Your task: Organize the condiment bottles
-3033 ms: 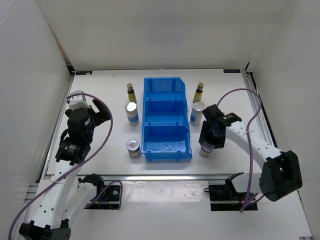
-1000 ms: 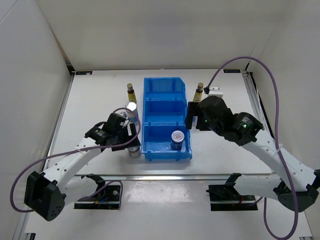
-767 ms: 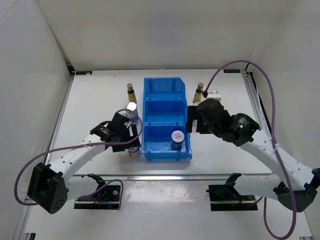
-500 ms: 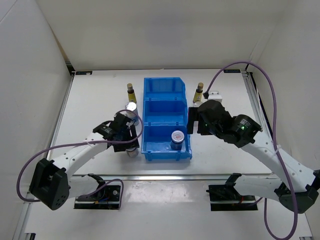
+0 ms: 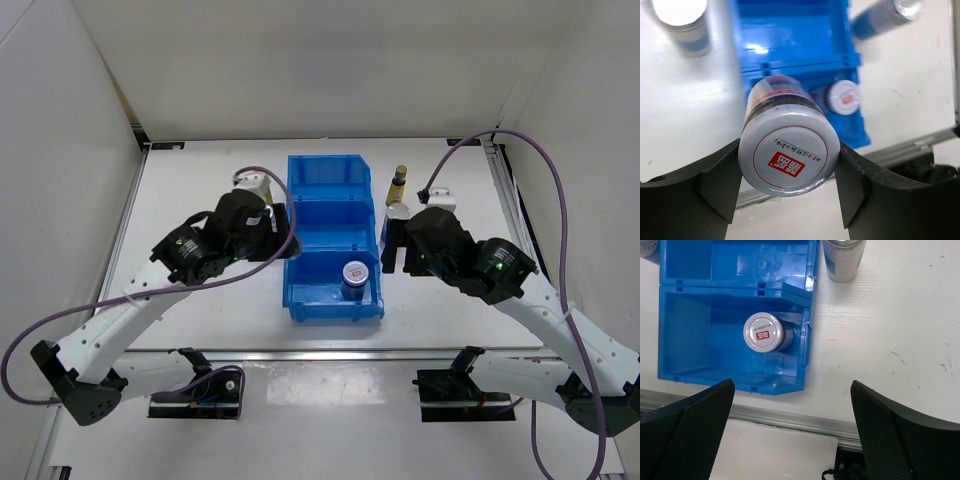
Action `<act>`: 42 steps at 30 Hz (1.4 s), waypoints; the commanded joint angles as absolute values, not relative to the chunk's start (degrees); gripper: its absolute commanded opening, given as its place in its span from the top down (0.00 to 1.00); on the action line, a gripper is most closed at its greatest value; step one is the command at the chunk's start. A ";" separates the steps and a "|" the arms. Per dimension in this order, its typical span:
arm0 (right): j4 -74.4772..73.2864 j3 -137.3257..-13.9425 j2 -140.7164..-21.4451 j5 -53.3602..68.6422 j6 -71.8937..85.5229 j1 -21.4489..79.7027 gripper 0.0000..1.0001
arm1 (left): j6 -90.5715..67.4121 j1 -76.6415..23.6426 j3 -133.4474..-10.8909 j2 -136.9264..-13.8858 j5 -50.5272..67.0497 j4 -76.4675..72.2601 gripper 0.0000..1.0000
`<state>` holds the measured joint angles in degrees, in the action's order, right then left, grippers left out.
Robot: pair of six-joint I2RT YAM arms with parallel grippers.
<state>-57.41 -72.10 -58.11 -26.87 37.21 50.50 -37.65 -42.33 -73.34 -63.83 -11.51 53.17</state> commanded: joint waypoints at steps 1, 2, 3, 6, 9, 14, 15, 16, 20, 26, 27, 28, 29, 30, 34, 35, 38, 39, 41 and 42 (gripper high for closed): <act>-57.48 -71.81 -57.57 -28.48 38.50 50.63 0.00 | -35.60 -48.41 -75.23 -69.15 -13.97 51.69 0.89; -57.48 -71.81 -57.57 -28.48 38.50 50.63 0.00 | -36.20 -49.38 -74.45 -70.04 -14.76 50.81 0.89; -58.09 -71.81 -57.57 -28.48 38.50 50.63 0.00 | -36.21 -50.18 -73.75 -71.79 -14.77 49.67 0.89; -59.23 -71.81 -57.05 -29.00 38.50 50.63 0.00 | -36.83 -51.68 -71.81 -76.18 -15.38 46.41 0.89; -59.24 -71.81 -56.34 -29.00 39.02 50.63 0.00 | -37.44 -52.29 -70.66 -80.49 -14.77 44.57 0.89; -59.77 -70.67 -55.20 -29.53 39.02 50.63 0.00 | -38.67 -52.91 -69.43 -83.76 -15.99 42.63 0.76; -59.77 -70.66 -55.20 -29.53 39.02 50.63 0.00 | -39.28 -52.91 -69.43 -84.54 -16.00 42.02 0.73; -59.77 -70.66 -55.72 -29.53 39.02 50.63 0.00 | -39.29 -52.91 -69.43 -85.25 -16.61 42.01 0.65; -59.77 -70.66 -58.97 -31.55 38.50 50.01 0.00 | -38.59 -52.91 -68.91 -86.30 -16.61 41.48 0.40; -58.46 -75.23 -68.63 -28.15 30.33 41.41 0.00 | -34.99 -52.30 -71.19 -85.09 -13.27 41.48 0.01; -57.49 -76.71 -70.99 -26.65 29.37 38.26 0.00 | -34.98 -51.69 -71.19 -84.38 -12.58 41.48 0.00; -56.96 -77.25 -71.97 -25.15 28.49 36.84 0.00 | -34.37 -51.68 -71.71 -83.59 -12.57 41.48 0.00; -56.26 -77.26 -72.94 -23.83 27.00 35.61 0.00 | -34.37 -50.98 -71.72 -82.10 -12.57 41.48 0.00; -55.64 -78.13 -74.78 -22.77 26.98 33.16 0.00 | -33.67 -50.45 -71.72 -81.31 -12.57 41.48 0.00; -52.30 -80.06 -79.53 -14.61 22.95 26.38 0.00 | -32.35 -46.86 -74.96 -75.95 -15.10 46.75 0.00; -51.42 -81.11 -81.72 -10.59 22.42 23.76 0.00 | -30.86 -46.15 -76.19 -72.81 -17.73 48.85 0.00; -49.57 -82.52 -85.94 -5.11 20.83 19.71 0.00 | -26.57 -41.85 -76.90 -67.78 -23.96 51.15 0.00; -48.61 -83.57 -86.91 -3.88 20.22 18.99 0.00 | -25.06 -40.53 -76.21 -64.54 -25.65 51.15 0.00; -46.94 -84.63 -89.89 -0.45 19.60 17.76 0.00 | -21.30 -36.23 -73.32 -61.71 -30.47 51.86 0.00; -46.93 -85.33 -90.96 -0.44 19.60 17.06 0.00 | -20.05 -34.73 -71.91 -60.39 -31.80 51.86 0.00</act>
